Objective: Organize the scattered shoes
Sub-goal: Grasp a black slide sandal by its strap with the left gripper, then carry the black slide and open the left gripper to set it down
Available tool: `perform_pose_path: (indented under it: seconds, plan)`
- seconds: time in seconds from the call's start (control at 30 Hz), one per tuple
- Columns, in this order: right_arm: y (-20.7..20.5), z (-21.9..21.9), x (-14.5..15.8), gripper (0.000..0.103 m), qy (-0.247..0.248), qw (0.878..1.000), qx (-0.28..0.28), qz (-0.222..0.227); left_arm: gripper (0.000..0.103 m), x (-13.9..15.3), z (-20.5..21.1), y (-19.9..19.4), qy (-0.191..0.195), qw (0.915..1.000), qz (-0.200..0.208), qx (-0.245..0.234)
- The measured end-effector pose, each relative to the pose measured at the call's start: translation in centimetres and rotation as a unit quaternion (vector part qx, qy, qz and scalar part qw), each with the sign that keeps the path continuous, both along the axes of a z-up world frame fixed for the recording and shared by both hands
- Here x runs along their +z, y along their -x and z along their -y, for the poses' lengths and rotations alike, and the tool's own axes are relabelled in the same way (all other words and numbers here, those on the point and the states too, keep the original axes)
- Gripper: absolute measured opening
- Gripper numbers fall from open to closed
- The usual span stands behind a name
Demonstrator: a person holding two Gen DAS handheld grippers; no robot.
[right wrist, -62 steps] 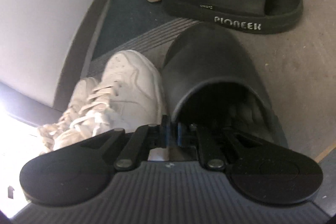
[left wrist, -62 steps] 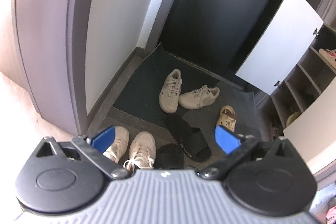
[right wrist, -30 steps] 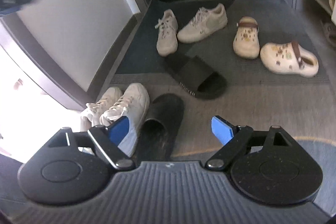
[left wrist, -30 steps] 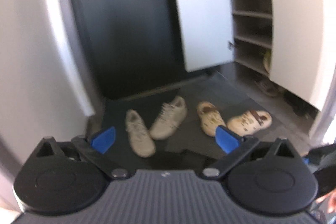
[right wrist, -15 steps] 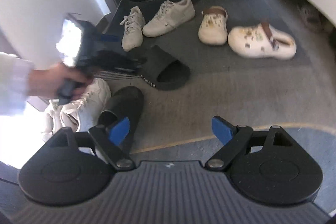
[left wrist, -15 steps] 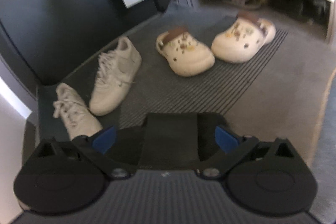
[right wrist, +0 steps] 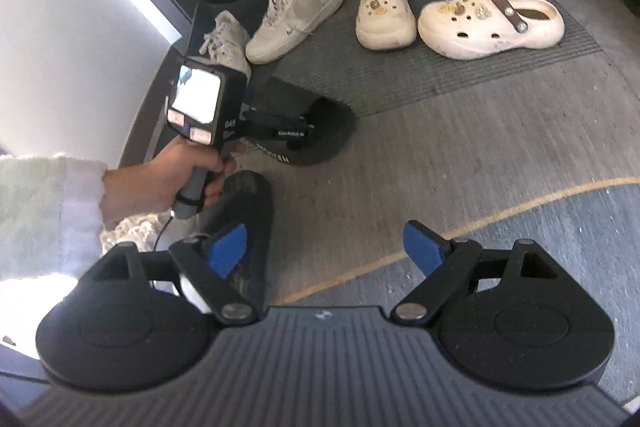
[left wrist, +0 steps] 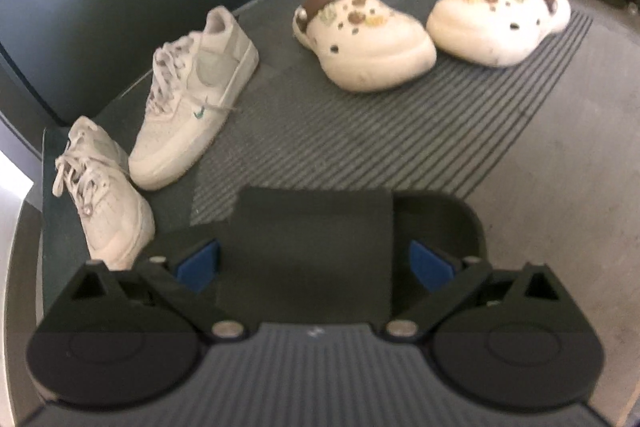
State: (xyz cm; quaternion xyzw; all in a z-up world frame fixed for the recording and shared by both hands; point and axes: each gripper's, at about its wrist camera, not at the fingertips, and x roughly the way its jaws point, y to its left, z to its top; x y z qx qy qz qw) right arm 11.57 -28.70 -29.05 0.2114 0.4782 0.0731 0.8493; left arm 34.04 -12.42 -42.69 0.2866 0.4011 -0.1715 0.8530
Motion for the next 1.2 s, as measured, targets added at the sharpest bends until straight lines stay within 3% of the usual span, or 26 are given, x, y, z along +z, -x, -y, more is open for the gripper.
perform_pose_path:
  seconds: [0.07,0.13,0.23,0.4,0.57,0.7,0.73,0.77,0.83,0.9,1.07,1.2]
  plan:
    - [0.2,-0.3,-0.6,0.088,-0.013,1.000,0.004,-0.013,0.103,-1.3,0.1,-0.4,-0.024,0.9996,-0.011,0.010]
    - [0.4,-0.5,-0.7,0.088,-0.013,1.000,0.004,-0.016,0.103,-1.6,-0.1,-1.2,-0.019,0.9991,-0.022,0.031]
    - [0.5,-0.6,-0.9,0.088,-0.015,1.000,0.001,-0.019,0.093,-1.3,-0.1,-2.5,-0.015,0.9976,-0.038,0.056]
    - [0.9,-0.5,-1.1,0.088,-0.018,1.000,-0.009,-0.013,0.091,0.2,1.4,-1.5,-0.016,0.9986,-0.009,0.050]
    - [1.2,1.4,-1.4,0.088,-0.025,0.999,-0.045,-0.007,0.090,3.5,4.4,1.0,0.023,0.9987,-0.021,0.041]
    - [1.8,3.1,-1.5,0.088,-0.011,0.997,-0.076,-0.002,0.091,5.0,6.5,3.6,0.061,0.9945,-0.066,0.054]
    - [2.0,3.5,-1.5,0.088,0.000,0.997,-0.081,0.002,0.091,5.3,7.3,4.9,0.081,0.9895,-0.102,0.062]
    - [2.8,3.5,-1.2,0.088,0.071,0.994,-0.072,0.034,0.091,5.3,8.1,6.0,0.090,0.9867,-0.120,0.063]
    - [4.1,3.3,-1.5,0.088,0.155,0.984,-0.057,0.061,0.091,5.4,9.8,7.9,0.093,0.9855,-0.131,0.052]
    - [5.5,4.0,-2.4,0.088,0.183,0.980,-0.058,0.058,0.091,5.3,11.4,9.5,0.095,0.9873,-0.121,0.038]
    - [7.3,5.8,-5.1,0.088,0.165,0.983,-0.076,-0.003,0.092,4.0,15.1,12.5,0.075,0.9914,-0.105,-0.024]
    - [7.0,5.8,-5.9,0.088,0.158,0.985,-0.073,-0.003,0.092,1.7,16.8,14.1,0.039,0.9891,-0.124,-0.069]
